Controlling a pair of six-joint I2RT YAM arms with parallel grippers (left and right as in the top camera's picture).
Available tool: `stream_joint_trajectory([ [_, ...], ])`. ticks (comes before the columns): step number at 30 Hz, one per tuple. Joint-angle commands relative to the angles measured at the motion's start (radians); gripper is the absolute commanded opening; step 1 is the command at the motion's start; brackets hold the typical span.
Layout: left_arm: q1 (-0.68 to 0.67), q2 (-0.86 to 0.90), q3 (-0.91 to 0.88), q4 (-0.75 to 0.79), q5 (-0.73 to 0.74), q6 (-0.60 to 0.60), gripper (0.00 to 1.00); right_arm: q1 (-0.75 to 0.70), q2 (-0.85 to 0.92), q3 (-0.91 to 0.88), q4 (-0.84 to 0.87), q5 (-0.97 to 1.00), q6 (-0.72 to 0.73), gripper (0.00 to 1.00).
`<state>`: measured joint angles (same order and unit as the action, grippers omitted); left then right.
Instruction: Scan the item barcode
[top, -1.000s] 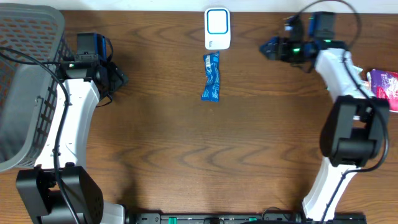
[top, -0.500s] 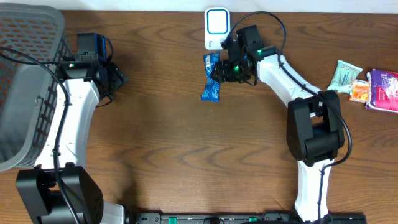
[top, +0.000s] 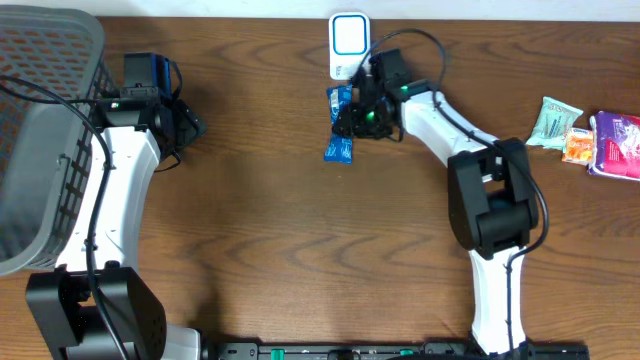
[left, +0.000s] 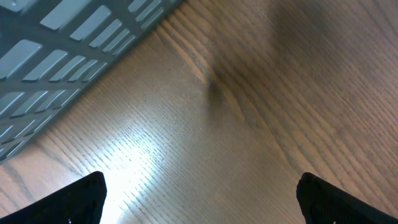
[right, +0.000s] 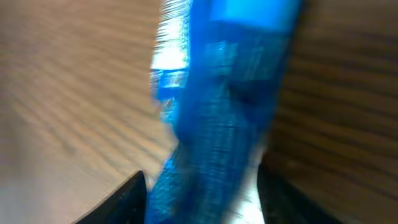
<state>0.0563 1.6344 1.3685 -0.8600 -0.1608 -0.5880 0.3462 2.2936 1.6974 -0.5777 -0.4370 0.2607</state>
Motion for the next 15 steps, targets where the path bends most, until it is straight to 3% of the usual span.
stream_joint_trajectory([
  [1,0.002,0.004,0.000,-0.003,-0.012,-0.012,0.98,0.024,0.076,-0.012,-0.018,-0.017,0.031,0.18],
  [2,0.002,0.004,0.000,-0.003,-0.012,-0.012,0.98,0.024,0.076,-0.012,-0.018,-0.017,0.031,0.05],
  [3,0.002,0.004,0.000,-0.003,-0.012,-0.012,0.98,0.024,0.074,-0.011,-0.019,-0.017,0.031,0.01],
  [9,0.002,0.004,0.000,-0.003,-0.012,-0.012,0.98,0.013,0.018,-0.008,-0.031,0.064,0.004,0.01],
  [15,0.002,0.004,0.000,-0.003,-0.012,-0.012,0.98,0.029,-0.136,-0.008,-0.119,0.504,-0.103,0.01],
])
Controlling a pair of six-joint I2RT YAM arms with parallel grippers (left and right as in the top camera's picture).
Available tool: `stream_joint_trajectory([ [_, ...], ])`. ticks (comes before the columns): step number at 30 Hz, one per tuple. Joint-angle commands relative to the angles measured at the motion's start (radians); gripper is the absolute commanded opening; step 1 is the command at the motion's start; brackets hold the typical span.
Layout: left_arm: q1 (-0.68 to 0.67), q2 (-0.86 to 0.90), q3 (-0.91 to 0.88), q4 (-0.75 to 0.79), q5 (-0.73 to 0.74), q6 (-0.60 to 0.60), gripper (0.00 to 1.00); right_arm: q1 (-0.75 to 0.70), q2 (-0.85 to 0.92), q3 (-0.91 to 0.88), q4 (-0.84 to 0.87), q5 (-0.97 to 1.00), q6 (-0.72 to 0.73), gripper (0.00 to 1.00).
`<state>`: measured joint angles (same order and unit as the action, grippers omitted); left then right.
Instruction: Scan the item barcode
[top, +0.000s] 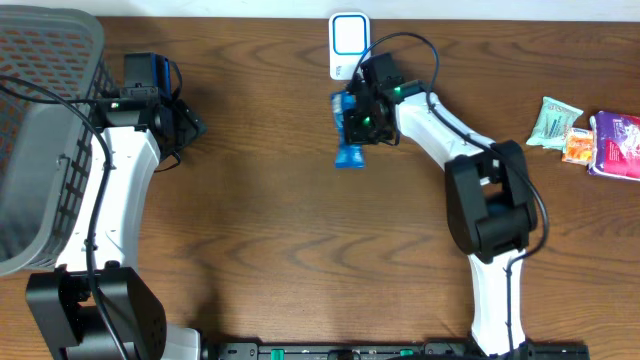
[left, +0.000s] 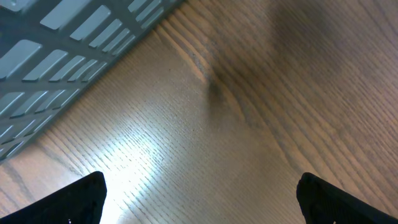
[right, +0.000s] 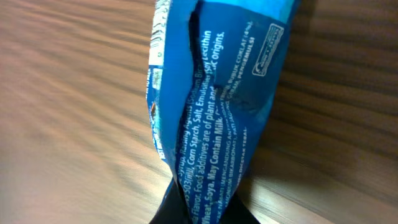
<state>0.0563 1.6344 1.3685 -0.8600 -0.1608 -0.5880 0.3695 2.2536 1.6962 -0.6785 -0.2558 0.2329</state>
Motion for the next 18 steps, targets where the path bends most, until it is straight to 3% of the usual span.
stream_joint_trajectory([
  [1,0.002,0.004,0.000,-0.003,-0.012,-0.012,0.98,0.016,-0.122,-0.007,-0.034,0.435,-0.092,0.01],
  [8,0.002,0.004,0.000,-0.003,-0.012,-0.012,0.98,0.091,-0.148,-0.010,-0.089,0.938,-0.183,0.01],
  [18,0.002,0.004,0.000,-0.003,-0.012,-0.012,0.98,0.099,0.032,-0.013,-0.111,1.141,-0.182,0.01],
])
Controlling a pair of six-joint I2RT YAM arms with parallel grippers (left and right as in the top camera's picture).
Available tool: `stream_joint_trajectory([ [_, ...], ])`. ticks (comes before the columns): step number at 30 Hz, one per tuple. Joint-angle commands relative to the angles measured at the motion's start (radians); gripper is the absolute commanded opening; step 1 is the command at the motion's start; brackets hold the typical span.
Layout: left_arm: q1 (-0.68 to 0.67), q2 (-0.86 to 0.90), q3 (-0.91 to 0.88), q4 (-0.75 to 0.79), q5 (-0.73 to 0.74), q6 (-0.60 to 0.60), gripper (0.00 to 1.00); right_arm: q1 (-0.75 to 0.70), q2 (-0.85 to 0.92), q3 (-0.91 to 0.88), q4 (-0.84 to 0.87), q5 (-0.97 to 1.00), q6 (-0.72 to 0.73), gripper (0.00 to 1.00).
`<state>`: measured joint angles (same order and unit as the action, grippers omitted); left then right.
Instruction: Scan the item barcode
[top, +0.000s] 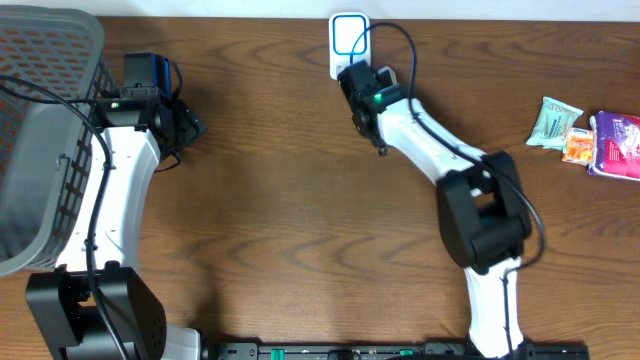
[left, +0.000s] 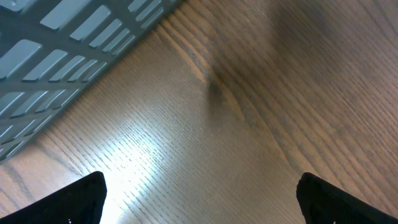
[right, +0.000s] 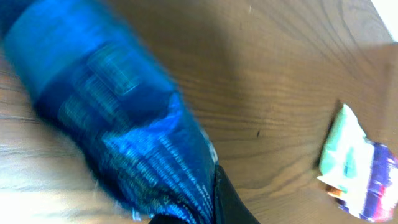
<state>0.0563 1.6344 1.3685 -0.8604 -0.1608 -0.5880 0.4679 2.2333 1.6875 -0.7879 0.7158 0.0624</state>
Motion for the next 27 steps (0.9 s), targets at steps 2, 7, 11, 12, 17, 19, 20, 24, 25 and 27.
stream_joint_trajectory([
  [2,0.002,0.004,0.000,-0.003,-0.012,-0.012,0.98,0.015,0.071,-0.005,-0.003,0.163,-0.012,0.01],
  [7,0.002,0.004,0.000,-0.003,-0.012,-0.012,0.98,0.098,0.071,-0.005,-0.029,-0.024,-0.011,0.16],
  [11,0.002,0.004,0.000,-0.003,-0.012,-0.012,0.98,0.185,0.071,-0.004,-0.029,-0.137,-0.011,0.48],
  [12,0.002,0.004,0.000,-0.003,-0.012,-0.012,0.98,0.206,0.071,-0.002,-0.028,-0.140,-0.010,0.54],
  [17,0.002,0.004,0.000,-0.003,-0.012,-0.012,0.98,0.274,0.070,0.055,-0.067,-0.139,0.021,0.64],
  [19,0.002,0.004,0.000,-0.003,-0.012,-0.012,0.98,0.273,0.070,0.107,-0.115,-0.143,0.044,0.64],
  [20,0.002,0.004,0.000,-0.003,-0.012,-0.012,0.98,0.266,0.070,0.139,-0.142,-0.149,0.050,0.63],
  [24,0.002,0.004,0.000,-0.003,-0.012,-0.012,0.98,0.199,0.070,0.286,-0.233,-0.245,0.049,0.63],
  [25,0.002,0.004,0.000,-0.003,-0.012,-0.012,0.98,0.169,0.070,0.323,-0.249,-0.298,0.048,0.65],
  [27,0.002,0.004,0.000,-0.003,-0.012,-0.012,0.98,0.107,0.070,0.370,-0.264,-0.422,0.034,0.73],
])
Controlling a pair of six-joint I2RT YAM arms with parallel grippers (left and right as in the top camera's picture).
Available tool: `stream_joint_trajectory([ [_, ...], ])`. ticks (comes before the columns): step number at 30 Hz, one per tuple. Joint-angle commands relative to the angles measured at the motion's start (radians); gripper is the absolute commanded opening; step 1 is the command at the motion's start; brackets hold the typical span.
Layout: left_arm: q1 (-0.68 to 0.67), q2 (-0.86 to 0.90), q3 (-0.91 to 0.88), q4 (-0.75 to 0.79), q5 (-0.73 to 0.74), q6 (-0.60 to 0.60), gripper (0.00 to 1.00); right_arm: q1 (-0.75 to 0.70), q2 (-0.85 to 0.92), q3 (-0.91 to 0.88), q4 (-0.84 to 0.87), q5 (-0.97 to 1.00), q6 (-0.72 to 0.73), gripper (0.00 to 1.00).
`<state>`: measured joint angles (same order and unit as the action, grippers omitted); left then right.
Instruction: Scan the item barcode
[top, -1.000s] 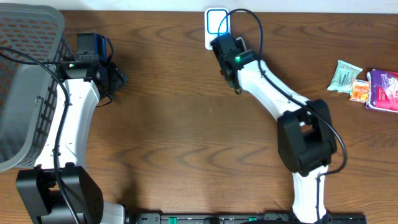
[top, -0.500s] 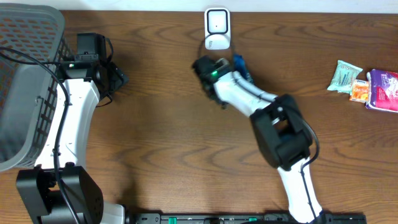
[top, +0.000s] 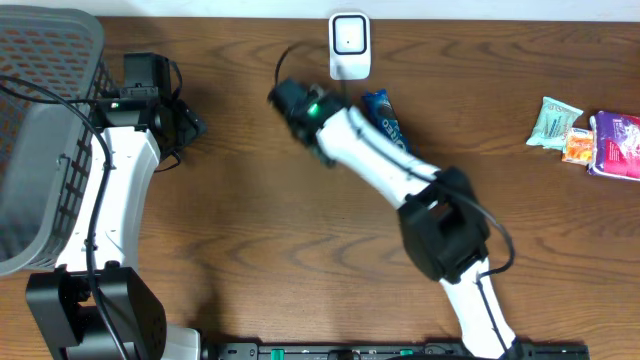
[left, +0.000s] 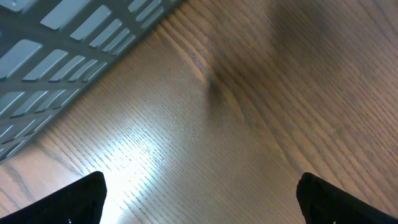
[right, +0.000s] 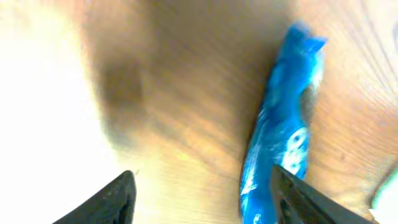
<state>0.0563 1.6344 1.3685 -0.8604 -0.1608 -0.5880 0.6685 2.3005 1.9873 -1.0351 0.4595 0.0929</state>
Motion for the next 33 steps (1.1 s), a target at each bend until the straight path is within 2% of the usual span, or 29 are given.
stream_joint_trajectory([
  [1,0.002,0.004,0.000,-0.003,-0.012,-0.012,0.98,-0.129,0.003,0.085,-0.020,-0.258,-0.024,0.80],
  [6,0.002,0.004,0.000,-0.003,-0.012,-0.012,0.98,-0.323,0.007,0.090,-0.045,-0.690,-0.158,0.77],
  [10,0.002,0.004,0.000,-0.003,-0.012,-0.012,0.98,-0.457,0.010,0.049,-0.055,-0.900,-0.185,0.60],
  [13,0.002,0.004,0.000,-0.003,-0.012,-0.012,0.98,-0.527,0.010,-0.005,-0.026,-0.984,-0.184,0.54],
  [19,0.002,0.004,0.000,-0.003,-0.012,-0.012,0.98,-0.597,0.010,-0.189,0.179,-1.183,-0.159,0.54],
  [23,0.002,0.004,0.000,-0.003,-0.012,-0.012,0.98,-0.606,0.010,-0.306,0.311,-1.192,-0.091,0.53],
  [27,0.002,0.004,0.000,-0.003,-0.012,-0.012,0.98,-0.600,0.010,-0.392,0.400,-1.229,-0.071,0.45],
  [30,0.002,0.004,0.000,-0.003,-0.012,-0.012,0.98,-0.586,0.010,-0.433,0.439,-1.249,-0.071,0.34],
  [33,0.002,0.004,0.000,-0.003,-0.012,-0.012,0.98,-0.565,0.010,-0.445,0.442,-1.251,-0.071,0.13],
])
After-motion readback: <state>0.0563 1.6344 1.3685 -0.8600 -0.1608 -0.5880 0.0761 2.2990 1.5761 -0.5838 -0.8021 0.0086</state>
